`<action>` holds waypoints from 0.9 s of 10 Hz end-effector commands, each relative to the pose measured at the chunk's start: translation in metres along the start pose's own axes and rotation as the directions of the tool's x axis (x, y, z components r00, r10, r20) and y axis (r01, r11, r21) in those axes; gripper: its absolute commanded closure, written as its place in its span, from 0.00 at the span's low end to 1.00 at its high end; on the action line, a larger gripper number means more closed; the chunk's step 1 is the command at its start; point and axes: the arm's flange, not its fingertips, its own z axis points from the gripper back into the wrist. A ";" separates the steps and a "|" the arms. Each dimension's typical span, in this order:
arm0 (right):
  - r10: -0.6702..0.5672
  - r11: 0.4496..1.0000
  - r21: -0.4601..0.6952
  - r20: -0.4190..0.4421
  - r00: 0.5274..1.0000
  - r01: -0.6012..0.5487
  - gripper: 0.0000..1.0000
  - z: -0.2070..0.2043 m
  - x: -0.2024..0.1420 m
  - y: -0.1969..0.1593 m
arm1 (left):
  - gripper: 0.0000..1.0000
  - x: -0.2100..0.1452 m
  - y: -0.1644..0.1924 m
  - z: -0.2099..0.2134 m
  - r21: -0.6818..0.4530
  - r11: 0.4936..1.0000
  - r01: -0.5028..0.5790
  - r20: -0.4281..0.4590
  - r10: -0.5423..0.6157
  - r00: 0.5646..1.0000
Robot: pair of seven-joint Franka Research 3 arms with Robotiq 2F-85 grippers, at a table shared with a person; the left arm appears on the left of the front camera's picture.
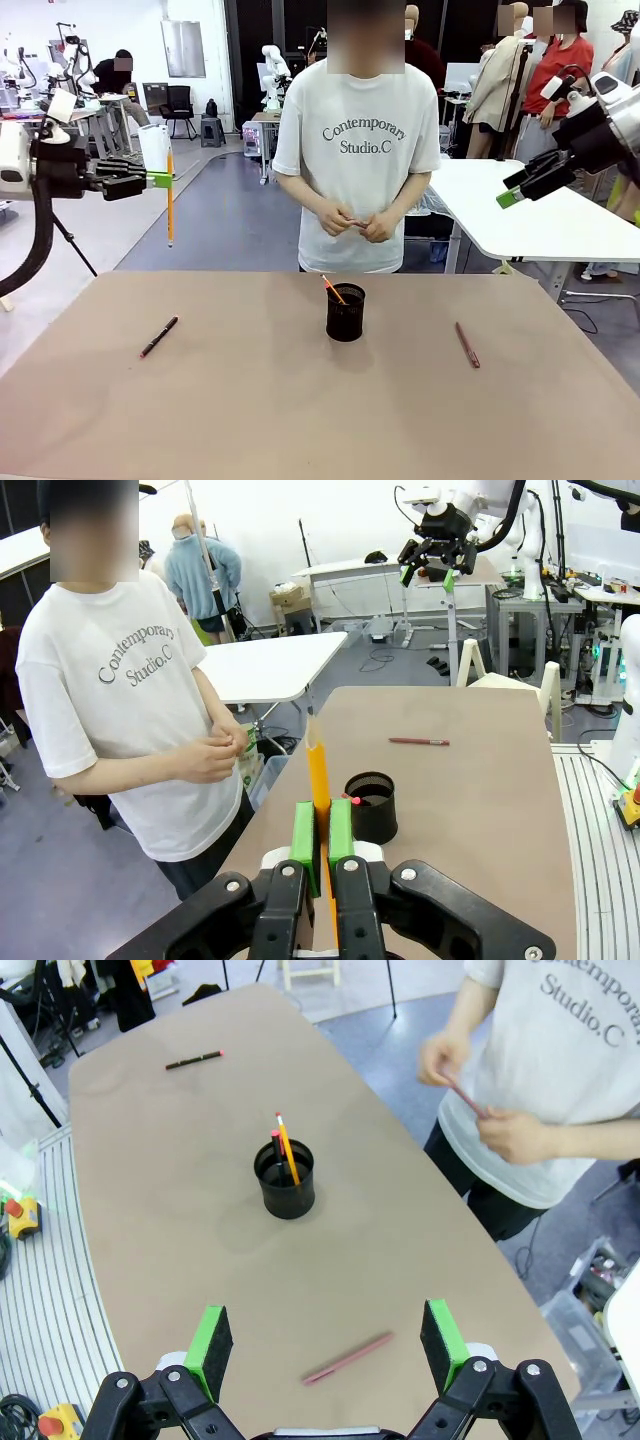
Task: Place the pens into the pen holder.
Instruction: Pick up a writing instrument from the table and place it into the Pen holder.
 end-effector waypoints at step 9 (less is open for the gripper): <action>0.002 1.000 -0.004 0.003 1.000 -0.002 0.00 0.001 0.003 -0.001 | 1.00 0.001 -0.001 -0.001 -0.003 1.000 0.002 0.002 -0.002 1.000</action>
